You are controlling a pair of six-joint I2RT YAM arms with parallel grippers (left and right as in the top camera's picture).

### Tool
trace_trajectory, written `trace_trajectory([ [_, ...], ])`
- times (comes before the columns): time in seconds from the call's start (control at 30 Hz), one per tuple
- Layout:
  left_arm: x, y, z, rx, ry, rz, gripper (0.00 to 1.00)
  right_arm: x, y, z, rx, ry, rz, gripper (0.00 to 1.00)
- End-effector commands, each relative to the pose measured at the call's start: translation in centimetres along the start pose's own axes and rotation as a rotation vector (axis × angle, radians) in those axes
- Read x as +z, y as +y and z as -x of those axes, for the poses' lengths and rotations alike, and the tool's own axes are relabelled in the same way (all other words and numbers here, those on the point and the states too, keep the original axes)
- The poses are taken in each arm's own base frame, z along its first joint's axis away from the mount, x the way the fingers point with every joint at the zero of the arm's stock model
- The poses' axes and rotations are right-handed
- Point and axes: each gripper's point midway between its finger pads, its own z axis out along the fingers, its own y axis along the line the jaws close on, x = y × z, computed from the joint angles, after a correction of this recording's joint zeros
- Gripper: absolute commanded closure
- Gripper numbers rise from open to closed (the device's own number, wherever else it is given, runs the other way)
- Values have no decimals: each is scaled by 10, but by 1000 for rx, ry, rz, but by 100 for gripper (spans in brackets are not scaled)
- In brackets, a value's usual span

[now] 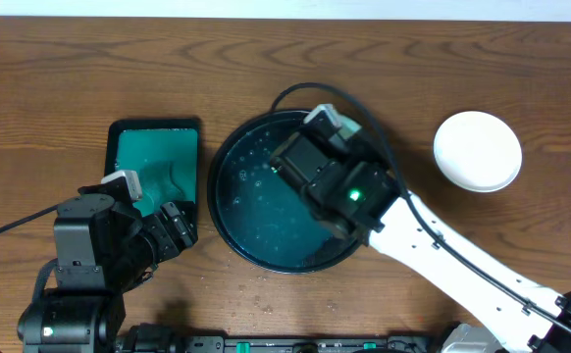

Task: Clean dirty plates on tray and stack at the side
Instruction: 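Carry the plate right and stack it on the plate pile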

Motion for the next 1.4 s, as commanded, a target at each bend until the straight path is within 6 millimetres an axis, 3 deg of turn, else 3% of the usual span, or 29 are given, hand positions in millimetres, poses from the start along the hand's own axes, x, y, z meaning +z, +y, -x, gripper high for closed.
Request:
trace_trajectory([
  [0.0, 0, -3, -2, 16, 10, -15, 18, -28, 82, 9, -274, -127, 511, 99],
  [0.03, 0, -3, -2, 16, 10, -15, 18, -32, 89, 19, -209, -160, 554, 98],
  [0.07, 0, -3, -2, 16, 10, -15, 18, -21, 71, 28, -24, -133, 447, 98],
  [0.13, 0, -3, -2, 16, 10, -15, 18, -3, -4, 15, 355, -56, 0, 99],
  [0.17, 0, -3, -2, 16, 10, -15, 18, -5, -27, 4, 426, -42, -139, 99],
  [0.2, 0, -3, -2, 16, 10, -15, 18, -5, -27, 1, 413, -31, -141, 99],
  [0.23, 0, -3, -2, 16, 10, -15, 18, -3, -12, 3, 338, -23, -55, 99],
  [0.27, 0, -3, -2, 16, 10, -15, 18, -5, 24, 12, 181, -36, 161, 99],
  [0.33, 0, -3, -2, 16, 10, -15, 18, -33, 94, 23, -100, -146, 606, 99],
  [0.37, 0, -3, -2, 16, 10, -15, 18, -41, 104, 30, -104, -188, 684, 99],
  [0.43, 0, -3, -2, 16, 10, -15, 18, -19, 68, 37, 172, -125, 465, 98],
  [0.5, 0, -3, -2, 16, 10, -15, 18, 2, -8, 12, 473, -40, 3, 99],
  [0.53, 0, -3, -2, 16, 10, -15, 18, 3, -17, 6, 512, -28, -50, 99],
  [0.57, 0, -3, -2, 16, 10, -15, 18, 5, -20, 1, 536, -13, -62, 99],
  [0.7, 0, -3, -2, 16, 10, -15, 18, 26, 3, -1, 625, 67, 169, 99],
  [0.83, 0, -3, -2, 16, 10, -15, 18, 60, -2, -16, 793, 175, 375, 99],
  [0.97, 0, -3, -2, 16, 10, -15, 18, 93, -30, -44, 999, 261, 499, 99],
  [1.1, 0, -3, -2, 16, 10, -15, 18, 120, -68, -86, 1206, 322, 536, 99],
  [1.27, 0, -3, -2, 16, 10, -15, 18, 144, -116, -164, 1479, 440, 408, 99],
  [1.37, 0, -3, -2, 16, 10, -15, 18, 151, -134, -205, 1565, 495, 324, 98],
])
